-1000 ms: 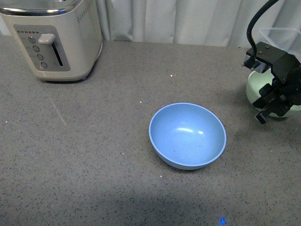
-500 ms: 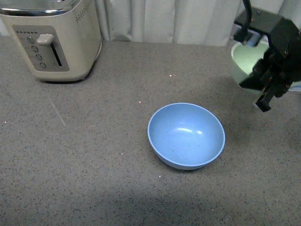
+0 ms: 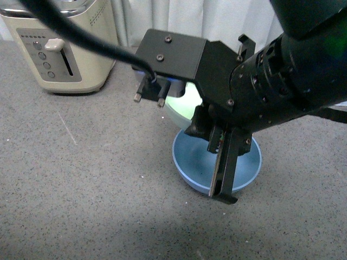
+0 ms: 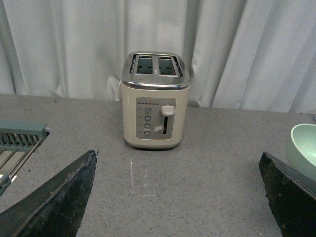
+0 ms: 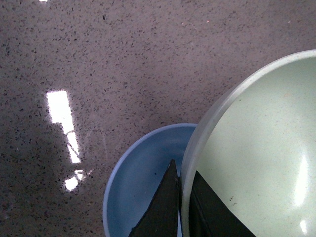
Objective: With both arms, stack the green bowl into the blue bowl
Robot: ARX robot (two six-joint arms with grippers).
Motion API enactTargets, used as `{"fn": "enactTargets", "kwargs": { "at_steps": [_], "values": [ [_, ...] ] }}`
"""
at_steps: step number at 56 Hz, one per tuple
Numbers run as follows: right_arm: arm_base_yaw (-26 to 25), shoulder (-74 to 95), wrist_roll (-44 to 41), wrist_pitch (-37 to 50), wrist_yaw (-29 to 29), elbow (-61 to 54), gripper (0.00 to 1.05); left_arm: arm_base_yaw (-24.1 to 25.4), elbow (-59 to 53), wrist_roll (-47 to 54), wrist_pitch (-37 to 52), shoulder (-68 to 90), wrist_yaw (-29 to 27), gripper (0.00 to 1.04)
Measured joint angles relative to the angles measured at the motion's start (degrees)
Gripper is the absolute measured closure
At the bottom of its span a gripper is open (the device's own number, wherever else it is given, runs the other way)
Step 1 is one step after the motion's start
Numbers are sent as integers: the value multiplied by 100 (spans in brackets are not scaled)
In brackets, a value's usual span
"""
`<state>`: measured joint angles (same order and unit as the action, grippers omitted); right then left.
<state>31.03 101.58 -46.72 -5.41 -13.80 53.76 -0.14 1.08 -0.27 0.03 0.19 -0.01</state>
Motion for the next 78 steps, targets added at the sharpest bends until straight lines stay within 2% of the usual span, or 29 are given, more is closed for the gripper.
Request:
{"fn": "enactTargets", "kwargs": {
  "at_steps": [62, 71, 78],
  "values": [
    [116, 55, -323, -509, 149, -358, 103, 0, 0, 0, 0, 0, 0, 6],
    [50, -70, -68, -509, 31, -356, 71, 0, 0, 2, 0, 0, 0, 6],
    [-192, -944, 769, -356, -595, -457, 43, 0, 0, 2, 0, 0, -2, 6]
  ]
}}
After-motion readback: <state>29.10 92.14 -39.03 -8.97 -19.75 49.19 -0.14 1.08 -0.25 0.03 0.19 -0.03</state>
